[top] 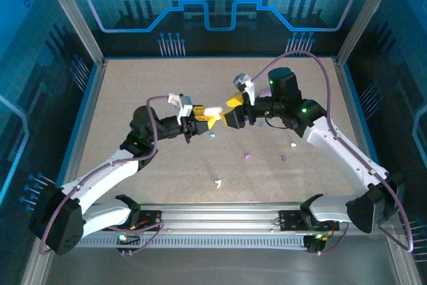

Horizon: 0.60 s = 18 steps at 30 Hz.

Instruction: Insert the wireless bluetooth earbuds into the charging case

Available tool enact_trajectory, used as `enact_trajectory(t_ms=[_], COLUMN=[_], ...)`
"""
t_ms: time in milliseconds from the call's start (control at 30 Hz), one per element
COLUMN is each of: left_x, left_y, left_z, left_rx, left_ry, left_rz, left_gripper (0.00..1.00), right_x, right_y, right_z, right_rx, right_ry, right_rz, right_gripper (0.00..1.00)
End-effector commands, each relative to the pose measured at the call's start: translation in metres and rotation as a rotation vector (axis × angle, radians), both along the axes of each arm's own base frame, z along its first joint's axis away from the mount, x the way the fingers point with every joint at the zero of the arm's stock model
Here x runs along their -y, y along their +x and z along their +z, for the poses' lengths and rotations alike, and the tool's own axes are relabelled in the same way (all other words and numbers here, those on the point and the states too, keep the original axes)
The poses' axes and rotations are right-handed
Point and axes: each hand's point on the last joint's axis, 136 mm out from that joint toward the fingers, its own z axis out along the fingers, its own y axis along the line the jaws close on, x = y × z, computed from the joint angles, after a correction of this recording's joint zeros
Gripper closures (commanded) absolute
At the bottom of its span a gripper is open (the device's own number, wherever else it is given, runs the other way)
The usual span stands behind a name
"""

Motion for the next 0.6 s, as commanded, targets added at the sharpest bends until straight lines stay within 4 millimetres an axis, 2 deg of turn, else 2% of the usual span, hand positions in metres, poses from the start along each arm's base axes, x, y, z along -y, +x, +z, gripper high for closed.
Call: enact_trajectory(t_ms=[0,333,567], left_x=[0.004,0.007,0.007], left_y=[-0.015,-0.021,-0.019], left_z=[0.014,0.010,0.007], left_rx=[0.077,0.080,0.075], left_ry=[-0.018,0.003,0.009], left_rz=[-0.060,-0.089,-0.079], left_gripper=[0.83,0.82,0.81], right_x=[-0.001,0.000,-0.002], right_y=[0.005,0.019,0.020], right_z=[0.010,0.021,0.028], right_rx=[0.007,0.005,0.011], right_ry=[-0.001,0.013,0.031], right_rz=[-0.030,-0.074,-0.068], right_gripper=[0.31,0.33,0.33])
